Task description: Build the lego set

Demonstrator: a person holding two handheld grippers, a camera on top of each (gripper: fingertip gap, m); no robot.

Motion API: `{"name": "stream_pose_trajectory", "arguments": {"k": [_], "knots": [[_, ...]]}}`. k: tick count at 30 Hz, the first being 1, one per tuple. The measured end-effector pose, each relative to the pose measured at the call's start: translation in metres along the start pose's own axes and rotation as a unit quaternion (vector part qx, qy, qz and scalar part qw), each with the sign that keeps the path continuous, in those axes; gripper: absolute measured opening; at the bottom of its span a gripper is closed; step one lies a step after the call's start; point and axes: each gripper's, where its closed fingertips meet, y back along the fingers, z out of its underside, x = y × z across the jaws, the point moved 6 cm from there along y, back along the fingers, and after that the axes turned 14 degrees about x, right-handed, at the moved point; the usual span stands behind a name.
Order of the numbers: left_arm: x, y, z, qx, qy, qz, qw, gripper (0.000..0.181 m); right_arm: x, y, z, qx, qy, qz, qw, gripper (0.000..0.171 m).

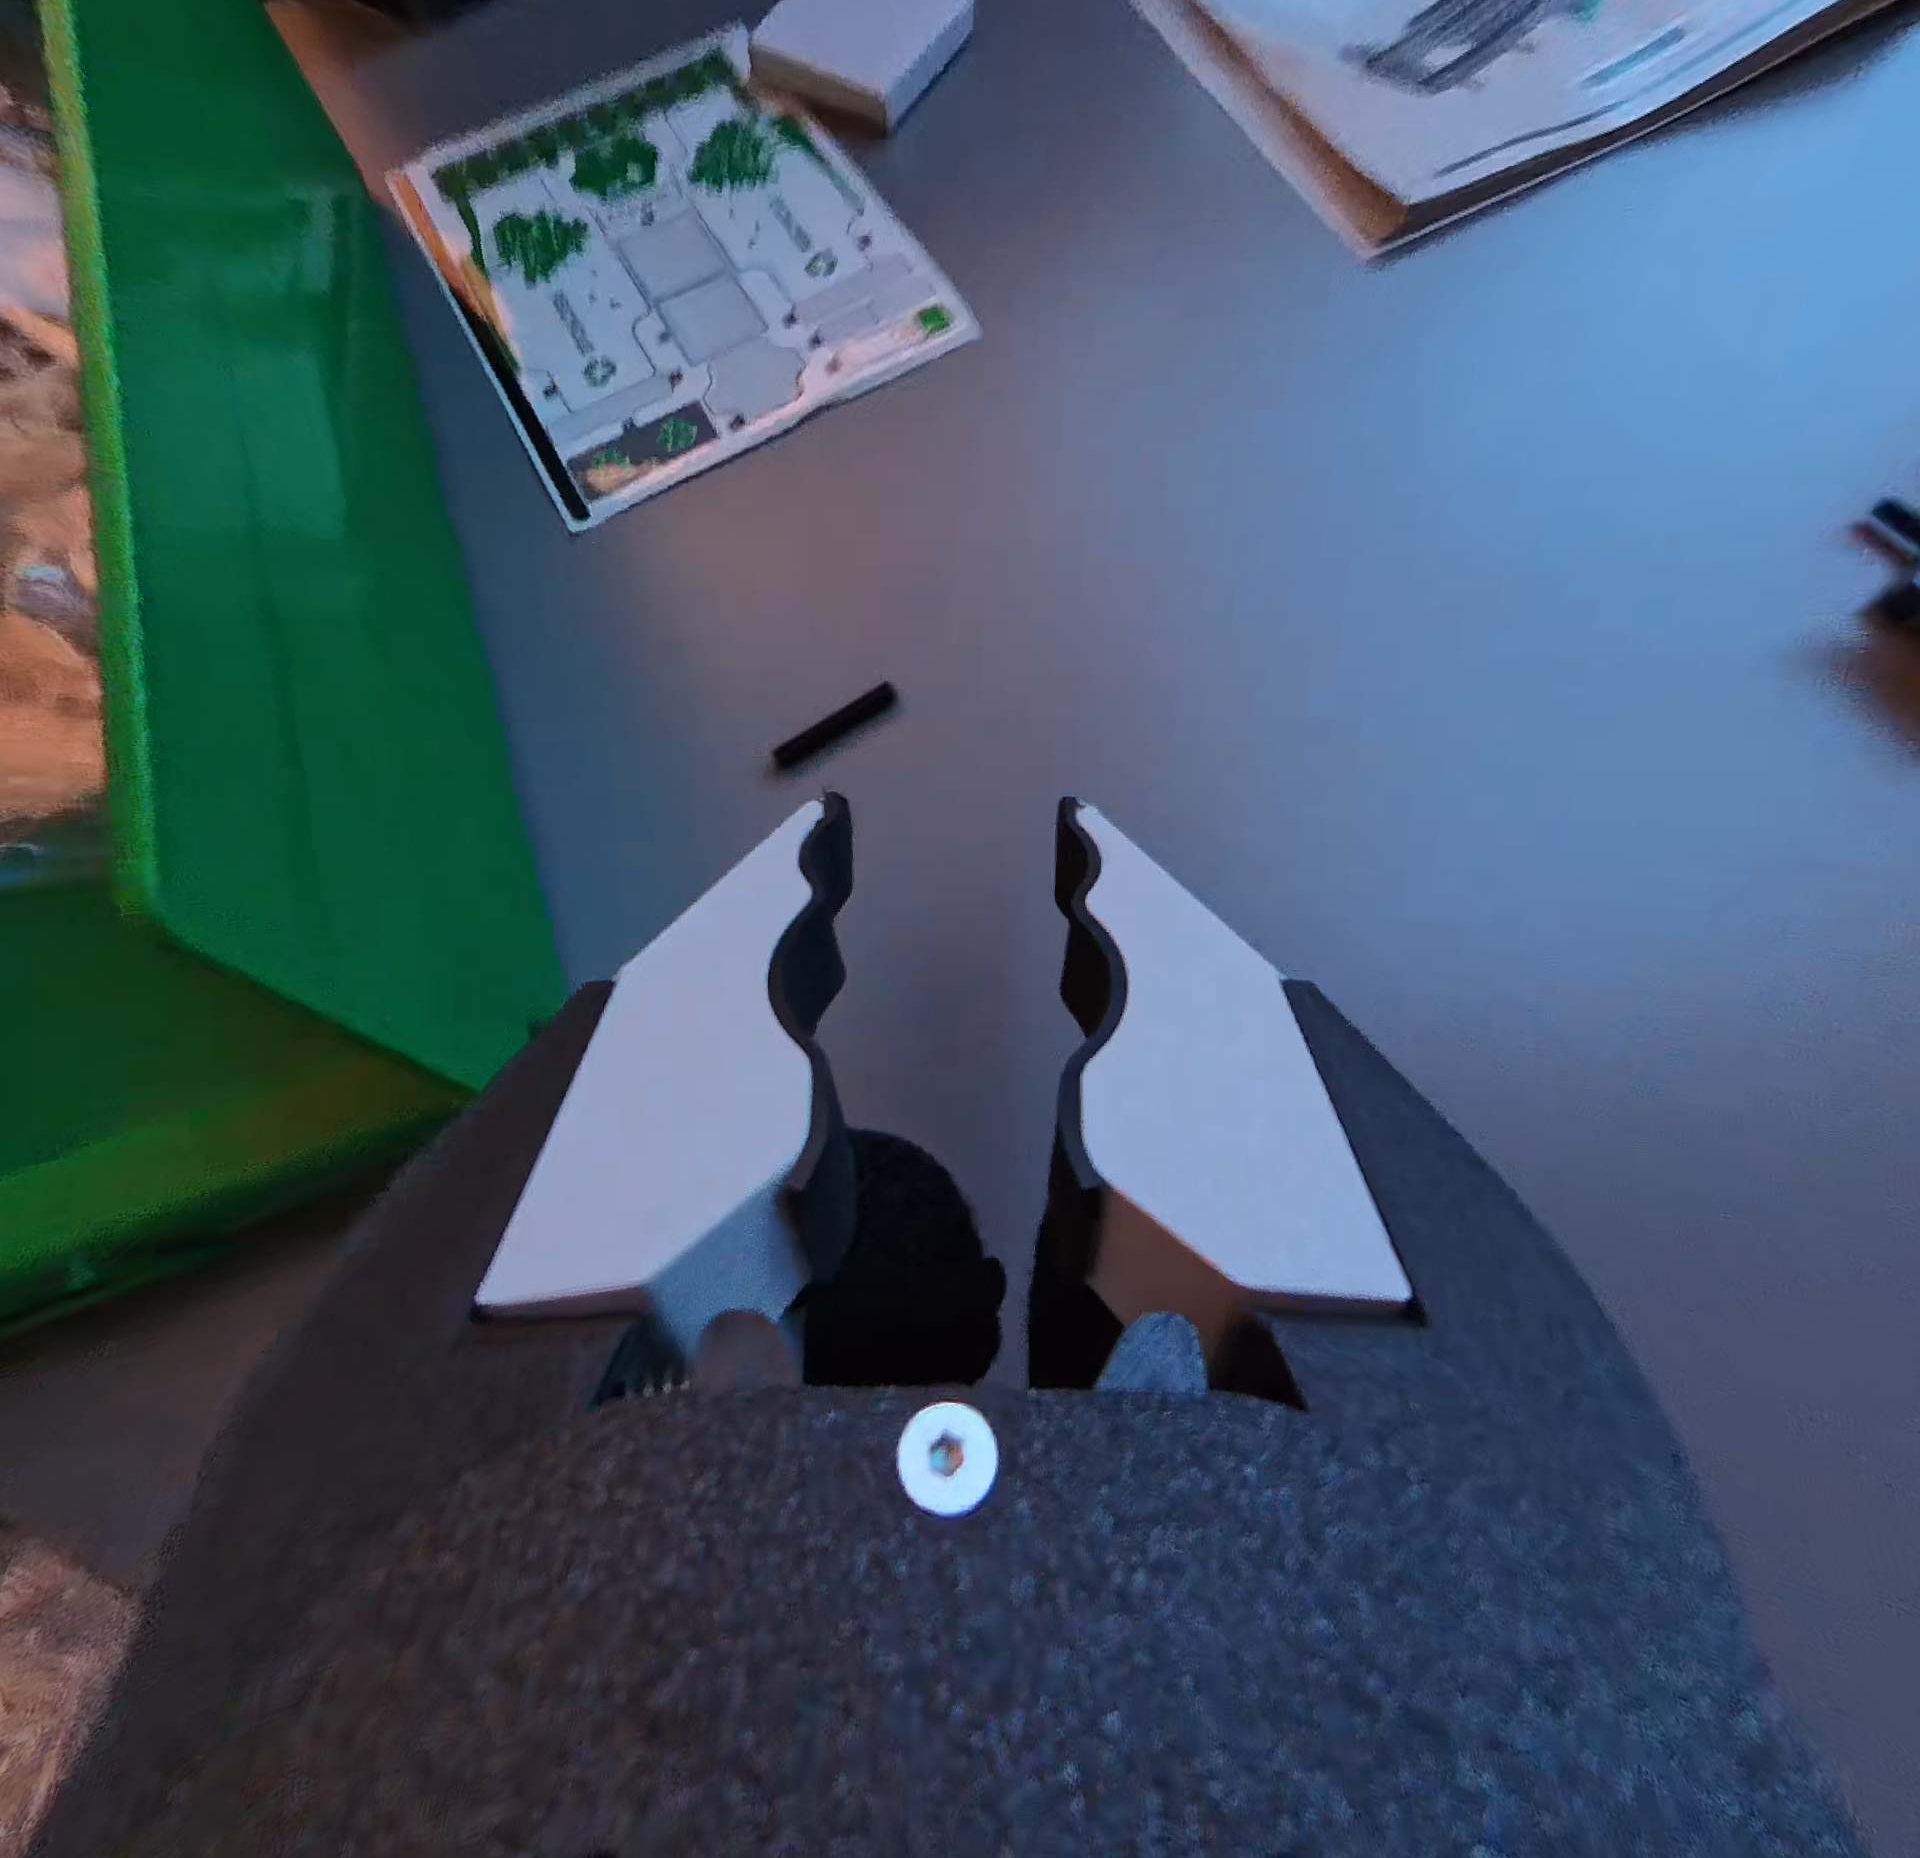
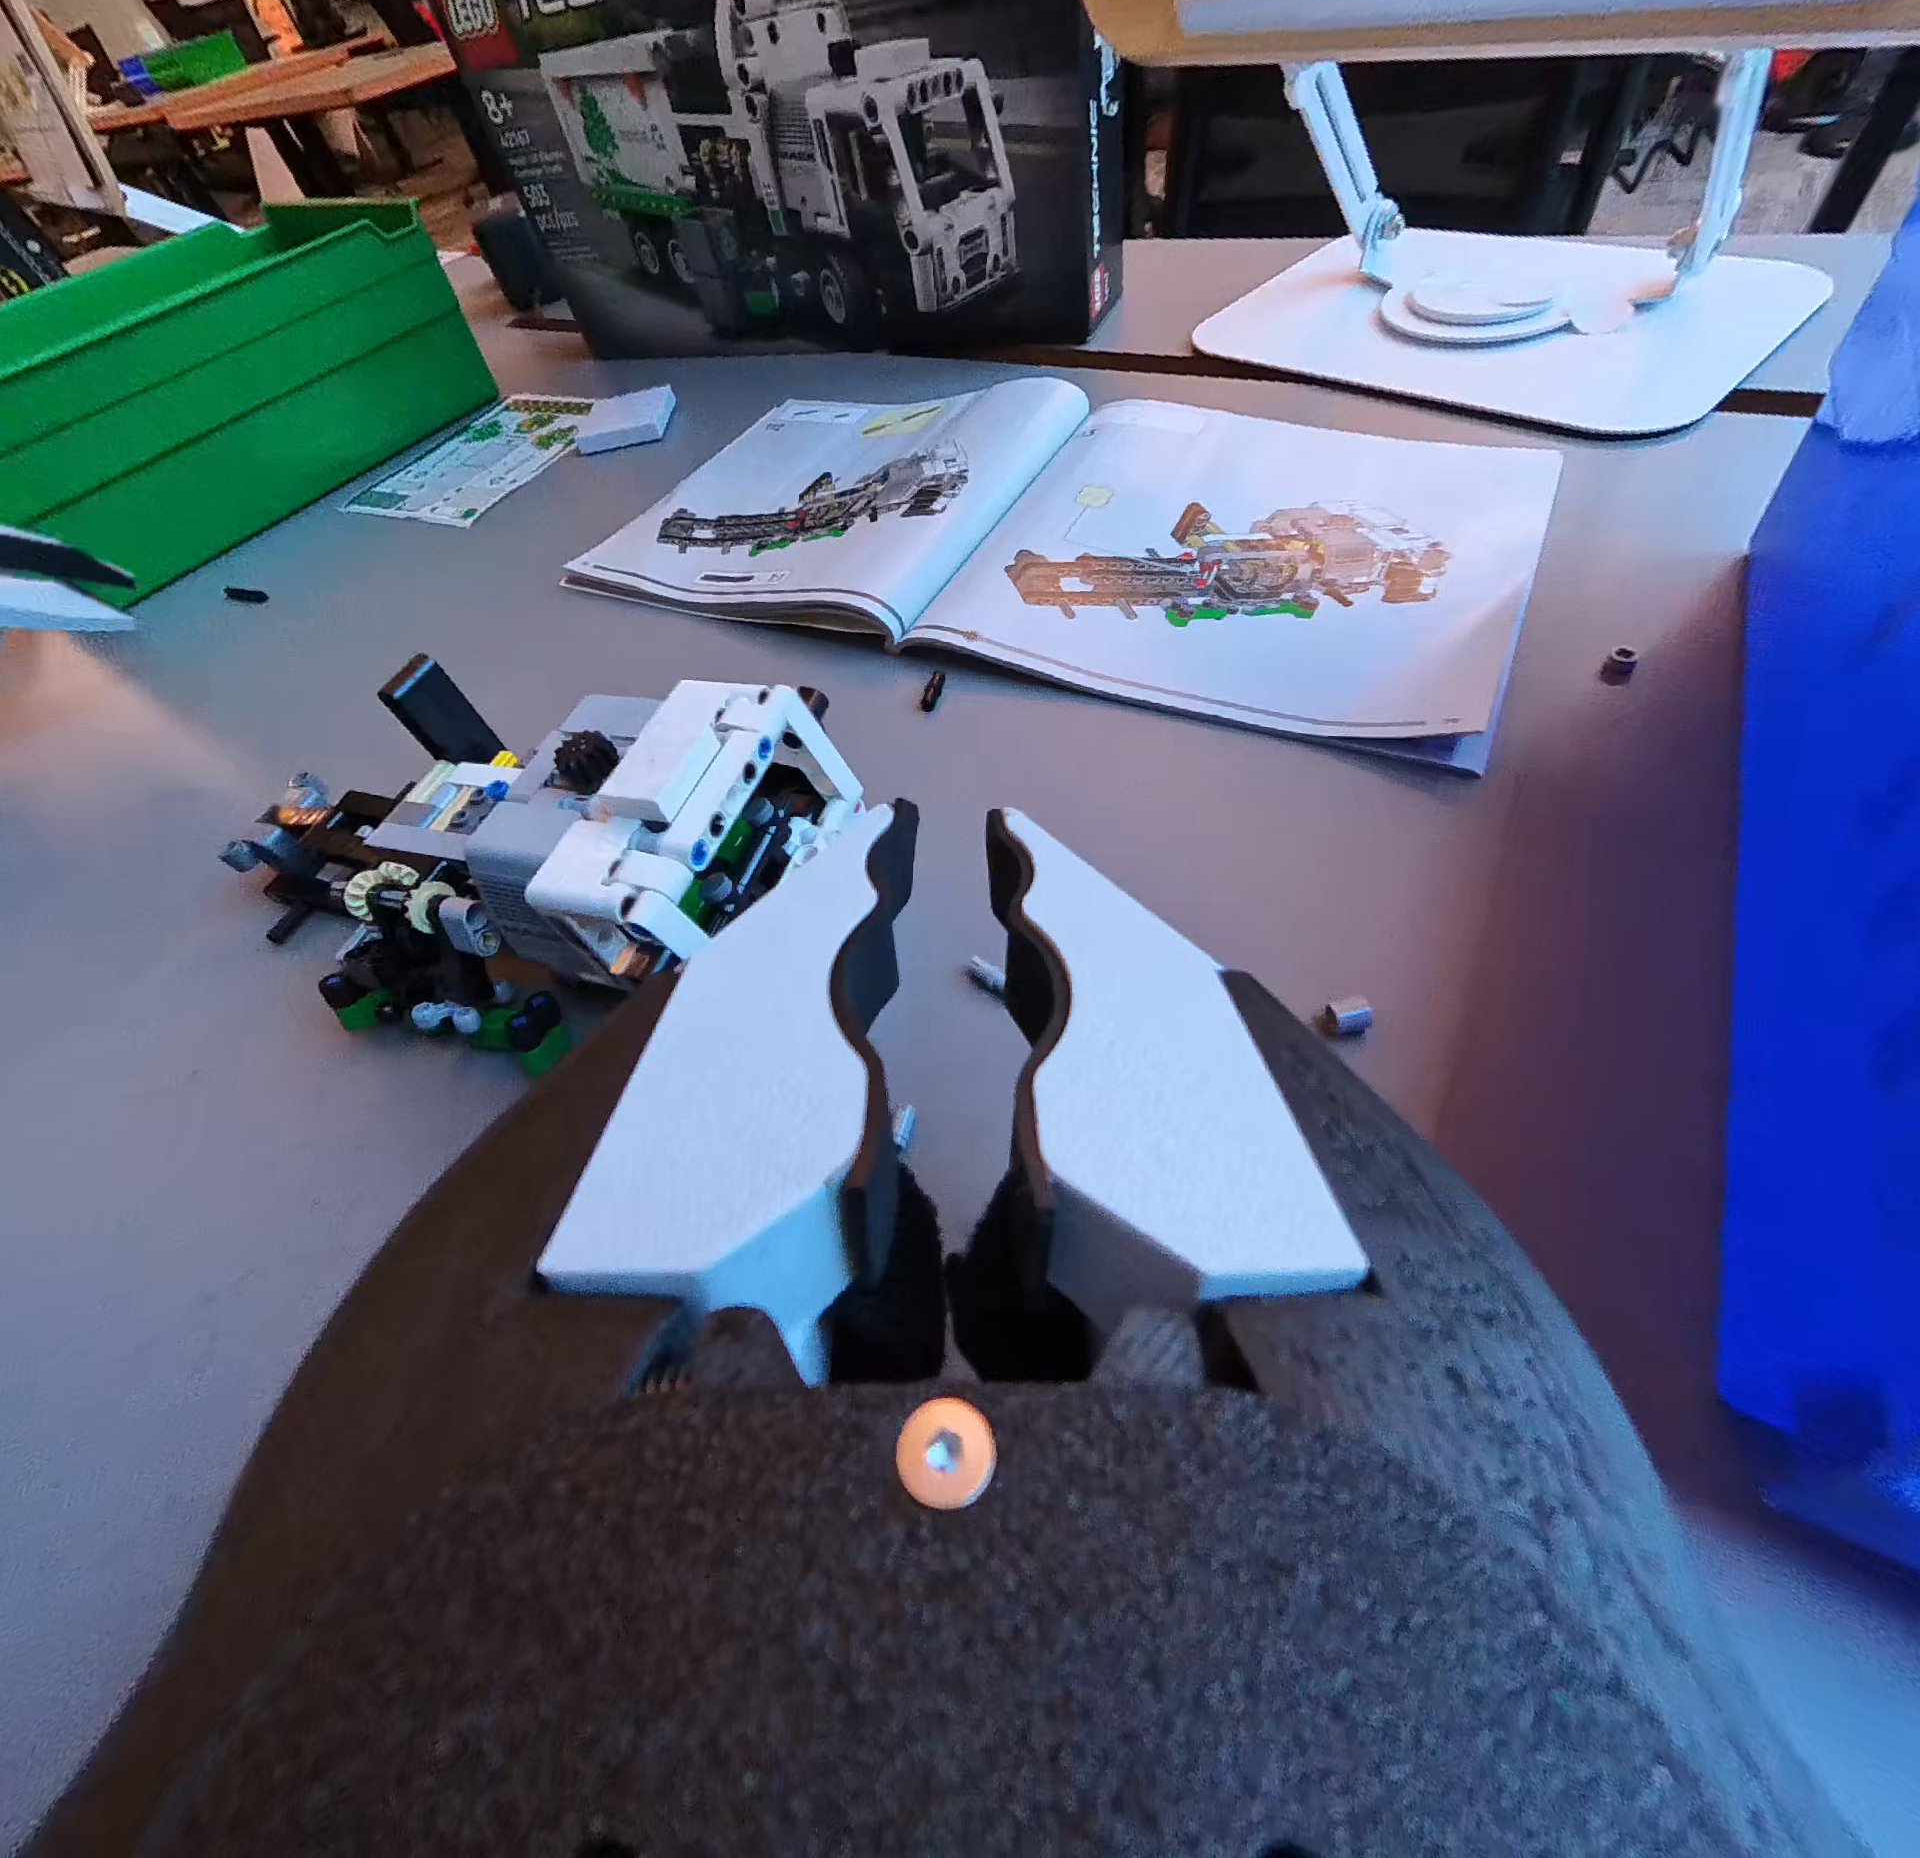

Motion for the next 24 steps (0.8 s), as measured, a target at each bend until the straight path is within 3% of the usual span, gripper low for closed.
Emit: {"name": "stream_pose_trajectory", "arguments": {"k": [1,6,12,20,24], "knots": [[-0.006,-0.008,0.000,-0.023,0.015,-0.002,1.000,0.044,-0.001,0.000,0.000,0.000,0.003,-0.001,1.000,0.012],[-0.019,-0.044,0.001,-0.051,0.025,-0.039,0.998,0.053,-0.006,0.007,-0.004,0.015,0.013,0.006,1.000,0.011],[-0.019,-0.047,0.002,-0.035,0.072,0.011,0.997,0.037,0.002,0.019,-0.005,0.013,0.013,0.022,1.000,0.010],[-0.006,-0.041,0.002,-0.081,0.007,0.058,0.995,0.017,0.010,0.013,-0.004,0.006,-0.005,0.011,1.000,0.010],[-0.005,-0.042,-0.001,-0.107,-0.021,0.064,0.992,0.016,0.008,0.008,-0.001,0.000,-0.003,0.005,1.000,0.010]]}}
